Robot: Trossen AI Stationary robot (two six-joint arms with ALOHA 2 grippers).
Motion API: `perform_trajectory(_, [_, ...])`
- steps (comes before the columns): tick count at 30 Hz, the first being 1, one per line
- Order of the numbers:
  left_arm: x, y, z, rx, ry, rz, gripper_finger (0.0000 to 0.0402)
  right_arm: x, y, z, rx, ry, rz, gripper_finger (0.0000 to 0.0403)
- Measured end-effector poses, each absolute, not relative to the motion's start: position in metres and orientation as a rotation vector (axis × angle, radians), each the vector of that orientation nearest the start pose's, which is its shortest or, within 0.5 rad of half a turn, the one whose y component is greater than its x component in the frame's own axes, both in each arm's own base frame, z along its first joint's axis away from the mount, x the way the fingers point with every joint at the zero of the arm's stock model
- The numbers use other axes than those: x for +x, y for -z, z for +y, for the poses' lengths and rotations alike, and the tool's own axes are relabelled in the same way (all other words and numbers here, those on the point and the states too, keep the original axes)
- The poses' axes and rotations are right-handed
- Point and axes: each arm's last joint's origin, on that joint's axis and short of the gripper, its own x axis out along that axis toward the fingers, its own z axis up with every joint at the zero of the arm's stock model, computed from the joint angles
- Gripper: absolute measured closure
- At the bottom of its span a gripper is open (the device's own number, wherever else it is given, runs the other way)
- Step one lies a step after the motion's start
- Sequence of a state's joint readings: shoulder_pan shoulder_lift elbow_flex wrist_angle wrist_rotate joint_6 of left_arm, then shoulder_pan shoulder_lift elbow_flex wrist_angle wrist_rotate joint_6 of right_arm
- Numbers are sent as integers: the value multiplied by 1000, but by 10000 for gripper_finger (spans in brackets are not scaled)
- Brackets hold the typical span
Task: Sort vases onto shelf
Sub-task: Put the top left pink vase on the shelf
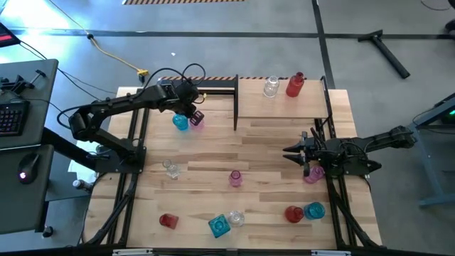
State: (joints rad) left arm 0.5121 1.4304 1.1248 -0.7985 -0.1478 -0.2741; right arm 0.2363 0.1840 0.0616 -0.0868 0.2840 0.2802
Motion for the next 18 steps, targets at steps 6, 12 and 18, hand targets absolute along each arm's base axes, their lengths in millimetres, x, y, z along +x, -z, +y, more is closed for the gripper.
perform_trajectory(6, [240, -263, 140, -434, -737, 1021, 387, 103, -162, 17, 225, 75, 194, 295])
perform_trajectory(12, [241, -264, 139, -437, -728, 1017, 387, 103, -162, 17, 225, 75, 194, 295])
perform_trajectory(18, [242, -275, 137, -428, -714, 1023, 388, 103, -162, 17, 225, 75, 194, 295])
